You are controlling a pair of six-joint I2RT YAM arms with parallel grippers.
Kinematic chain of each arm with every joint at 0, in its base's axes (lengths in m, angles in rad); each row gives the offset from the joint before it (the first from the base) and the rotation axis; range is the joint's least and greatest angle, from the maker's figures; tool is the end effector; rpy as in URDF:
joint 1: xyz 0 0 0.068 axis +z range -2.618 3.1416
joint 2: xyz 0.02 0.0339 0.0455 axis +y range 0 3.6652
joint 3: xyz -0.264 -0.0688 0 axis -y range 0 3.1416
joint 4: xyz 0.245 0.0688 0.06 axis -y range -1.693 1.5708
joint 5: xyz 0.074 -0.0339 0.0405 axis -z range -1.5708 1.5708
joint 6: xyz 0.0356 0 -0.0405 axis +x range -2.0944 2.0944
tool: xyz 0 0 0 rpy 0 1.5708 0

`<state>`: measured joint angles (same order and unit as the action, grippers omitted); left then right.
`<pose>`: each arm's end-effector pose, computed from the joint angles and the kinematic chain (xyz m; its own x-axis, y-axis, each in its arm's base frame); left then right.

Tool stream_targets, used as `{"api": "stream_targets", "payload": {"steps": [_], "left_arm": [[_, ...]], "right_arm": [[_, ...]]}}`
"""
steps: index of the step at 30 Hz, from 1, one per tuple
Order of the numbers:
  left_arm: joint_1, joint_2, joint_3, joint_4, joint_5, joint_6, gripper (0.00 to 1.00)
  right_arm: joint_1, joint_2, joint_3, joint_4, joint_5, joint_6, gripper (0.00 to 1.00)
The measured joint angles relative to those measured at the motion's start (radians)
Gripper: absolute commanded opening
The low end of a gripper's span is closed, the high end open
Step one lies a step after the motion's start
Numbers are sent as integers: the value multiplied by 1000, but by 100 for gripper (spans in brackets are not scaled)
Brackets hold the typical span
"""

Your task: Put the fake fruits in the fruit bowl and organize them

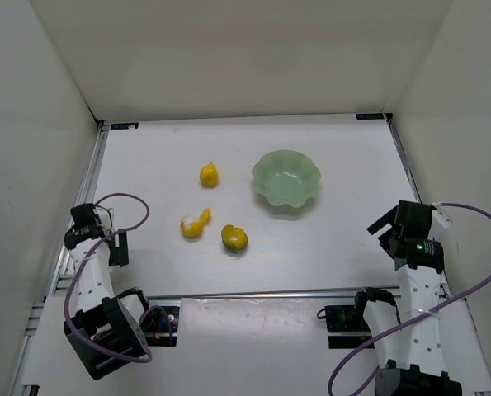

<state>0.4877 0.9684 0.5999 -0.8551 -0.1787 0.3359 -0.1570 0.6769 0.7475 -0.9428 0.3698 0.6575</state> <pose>0.1363 0.0795 0.1962 -0.9539 -0.1388 -0.2661 -0.2120 0.9392 0.2700 0.1198 -0.0320 0.2739 -0.3692 0.6354 -0.6782 0.7593 0.6270 0.1740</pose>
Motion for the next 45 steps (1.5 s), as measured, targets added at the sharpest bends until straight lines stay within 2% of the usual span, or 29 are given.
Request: {"api": "stream_targets", "payload": {"steps": [2,4,8,12,14,17,21,30,31,32,33,36,40,45], "left_arm": [[-34,1,51,-39,35,23,100],[-119,8,148,-73,86,40,100],[-452,50,351,-62,117,51,100],[-794,173,409,-49,64,55,100],[-899,260,410,-51,51,63,100],[-991,389,421,-52,50,82,100],[-1027,524,473,-48,68,106,100],[-1009,780,518,31,48,106,100],[-1001,798,521,35,47,104,96],[-991,811,522,40,45,100,79],[-985,816,522,40,45,95,69],[-968,805,522,39,40,93,51],[-983,761,558,-4,40,93,51],[-1070,699,733,-68,29,95,58]], "right_arm": [[0,6,0,2,-19,-12,100],[1,15,0,7,-47,-27,100],[23,32,-1,39,-125,-58,100],[81,26,0,80,-207,-80,100],[103,21,0,91,-233,-90,100],[119,20,3,93,-250,-100,100],[119,20,21,80,-254,-116,100],[119,36,88,60,-245,-132,100],[119,44,97,59,-243,-134,100],[119,52,106,58,-242,-135,100],[119,58,113,58,-241,-135,100],[119,84,123,59,-238,-138,100],[119,105,123,61,-239,-138,100],[121,133,108,101,-243,-137,100]]}}
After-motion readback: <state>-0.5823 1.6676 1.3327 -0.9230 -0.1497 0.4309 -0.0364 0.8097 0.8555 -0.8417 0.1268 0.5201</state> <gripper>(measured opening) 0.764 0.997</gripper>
